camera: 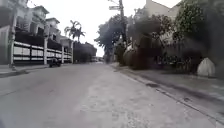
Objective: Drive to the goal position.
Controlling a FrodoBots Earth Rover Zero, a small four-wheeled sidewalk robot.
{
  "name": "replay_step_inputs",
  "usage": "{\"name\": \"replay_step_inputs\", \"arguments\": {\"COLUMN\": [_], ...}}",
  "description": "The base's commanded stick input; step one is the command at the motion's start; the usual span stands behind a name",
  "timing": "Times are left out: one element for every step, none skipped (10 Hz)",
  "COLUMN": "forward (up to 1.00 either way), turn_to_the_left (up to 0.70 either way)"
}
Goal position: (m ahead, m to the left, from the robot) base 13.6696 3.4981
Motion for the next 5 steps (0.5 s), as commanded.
{"name": "replay_step_inputs", "arguments": {"forward": [1.00, 1.00, 1.00, 1.00, 1.00], "turn_to_the_left": [0.00, 0.00, 0.00, 0.00, 0.00]}}
